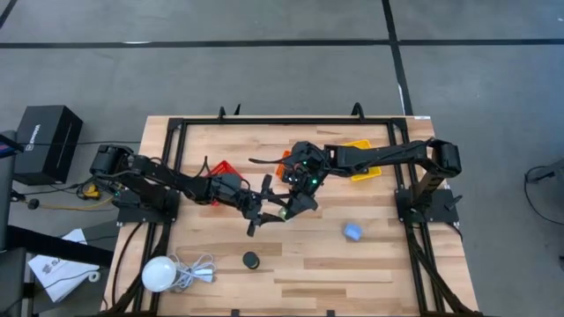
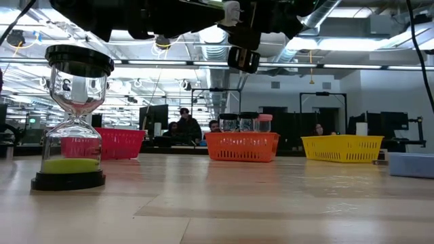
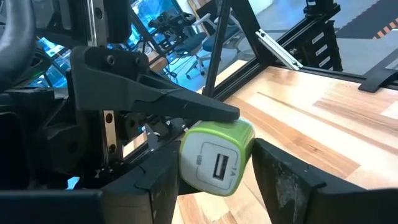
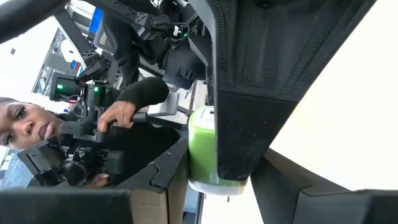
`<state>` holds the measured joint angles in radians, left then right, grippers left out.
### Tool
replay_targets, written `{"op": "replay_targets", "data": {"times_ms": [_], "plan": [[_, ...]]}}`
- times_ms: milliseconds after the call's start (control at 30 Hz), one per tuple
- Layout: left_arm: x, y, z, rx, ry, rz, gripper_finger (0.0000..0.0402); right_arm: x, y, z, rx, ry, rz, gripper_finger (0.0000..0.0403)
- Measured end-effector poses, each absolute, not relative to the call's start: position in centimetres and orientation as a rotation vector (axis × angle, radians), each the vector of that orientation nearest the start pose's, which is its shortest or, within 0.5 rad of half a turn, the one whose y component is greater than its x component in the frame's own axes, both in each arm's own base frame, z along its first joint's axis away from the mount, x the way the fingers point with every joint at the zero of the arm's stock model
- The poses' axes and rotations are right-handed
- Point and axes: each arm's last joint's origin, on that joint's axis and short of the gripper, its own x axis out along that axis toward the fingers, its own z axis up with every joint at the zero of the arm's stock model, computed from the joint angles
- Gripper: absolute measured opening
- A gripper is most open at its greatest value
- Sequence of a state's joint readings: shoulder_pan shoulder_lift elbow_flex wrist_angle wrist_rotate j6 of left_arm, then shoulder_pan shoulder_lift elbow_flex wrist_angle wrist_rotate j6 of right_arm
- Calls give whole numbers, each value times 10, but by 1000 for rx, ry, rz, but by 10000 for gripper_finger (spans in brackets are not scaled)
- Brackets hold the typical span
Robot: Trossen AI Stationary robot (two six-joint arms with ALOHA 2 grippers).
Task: Pick & Place Office items
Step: Put the green charger adapter into the red basket
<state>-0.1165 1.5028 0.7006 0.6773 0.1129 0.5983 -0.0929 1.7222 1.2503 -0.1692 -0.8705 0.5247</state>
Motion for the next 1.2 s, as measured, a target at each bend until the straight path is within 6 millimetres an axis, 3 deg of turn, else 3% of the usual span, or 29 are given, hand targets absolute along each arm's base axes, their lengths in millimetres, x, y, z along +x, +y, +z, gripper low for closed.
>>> {"op": "replay_targets", "data": {"times_ms": [1200], "plan": [[309, -38, 220, 542, 73, -215, 170, 373, -21, 254, 755, 765, 601, 157]]}}
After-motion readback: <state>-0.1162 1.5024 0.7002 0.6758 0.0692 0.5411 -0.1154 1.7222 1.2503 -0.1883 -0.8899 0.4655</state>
